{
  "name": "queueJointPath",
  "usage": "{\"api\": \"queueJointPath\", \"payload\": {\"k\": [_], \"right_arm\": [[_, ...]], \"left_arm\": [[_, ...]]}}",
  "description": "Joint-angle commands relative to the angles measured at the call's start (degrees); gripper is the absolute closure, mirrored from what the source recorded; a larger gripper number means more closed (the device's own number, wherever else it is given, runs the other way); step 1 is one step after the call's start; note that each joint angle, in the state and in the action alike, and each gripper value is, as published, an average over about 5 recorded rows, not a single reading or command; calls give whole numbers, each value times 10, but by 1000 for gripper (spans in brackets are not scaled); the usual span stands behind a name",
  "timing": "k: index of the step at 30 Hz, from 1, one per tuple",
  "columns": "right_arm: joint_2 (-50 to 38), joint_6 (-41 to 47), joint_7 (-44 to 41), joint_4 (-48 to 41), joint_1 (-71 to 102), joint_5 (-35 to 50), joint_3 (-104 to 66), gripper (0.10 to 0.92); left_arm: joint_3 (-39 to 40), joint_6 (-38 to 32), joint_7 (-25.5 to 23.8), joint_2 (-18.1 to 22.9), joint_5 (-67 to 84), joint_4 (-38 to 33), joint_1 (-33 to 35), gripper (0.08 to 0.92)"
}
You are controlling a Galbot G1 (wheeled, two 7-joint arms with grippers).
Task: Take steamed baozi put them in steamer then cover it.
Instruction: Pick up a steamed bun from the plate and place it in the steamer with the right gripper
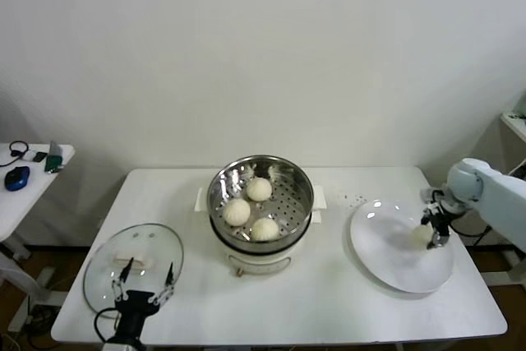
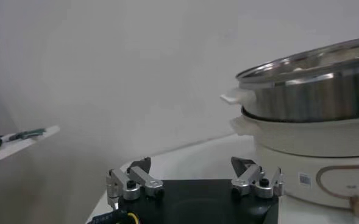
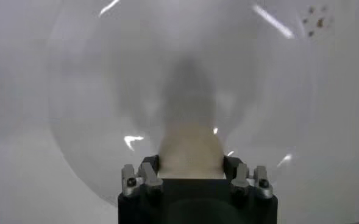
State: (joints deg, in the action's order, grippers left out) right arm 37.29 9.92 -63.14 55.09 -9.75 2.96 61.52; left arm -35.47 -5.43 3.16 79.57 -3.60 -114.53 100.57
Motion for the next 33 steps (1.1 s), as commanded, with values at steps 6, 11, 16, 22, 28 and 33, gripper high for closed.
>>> {"api": "queueJointPath", "payload": {"k": [6,11,16,22,28,33], "right_arm": [[149,50,13,5,-375,349,296,348],[218,68,21,24,-427,452,356,345],[293,87,36,51,-446,524,383,346],[362,102,55,75,-441,571,407,342],[394,108,68,79,-412,562,421,338],[406,113,79,83,-382,548,419,338]], "left_arm": [[16,2,-8,-1,-4,-30,13,177],[21,4,-8,-4,-1,-54,25,177],[25,4,-7,-9,-1,-58,29,177],[31,20,-8,-15,-6,-67,38,177],[28,19,-16,-21,-11,-63,40,177],[21,16,-18,-28,-9,-58,42,177]]}}
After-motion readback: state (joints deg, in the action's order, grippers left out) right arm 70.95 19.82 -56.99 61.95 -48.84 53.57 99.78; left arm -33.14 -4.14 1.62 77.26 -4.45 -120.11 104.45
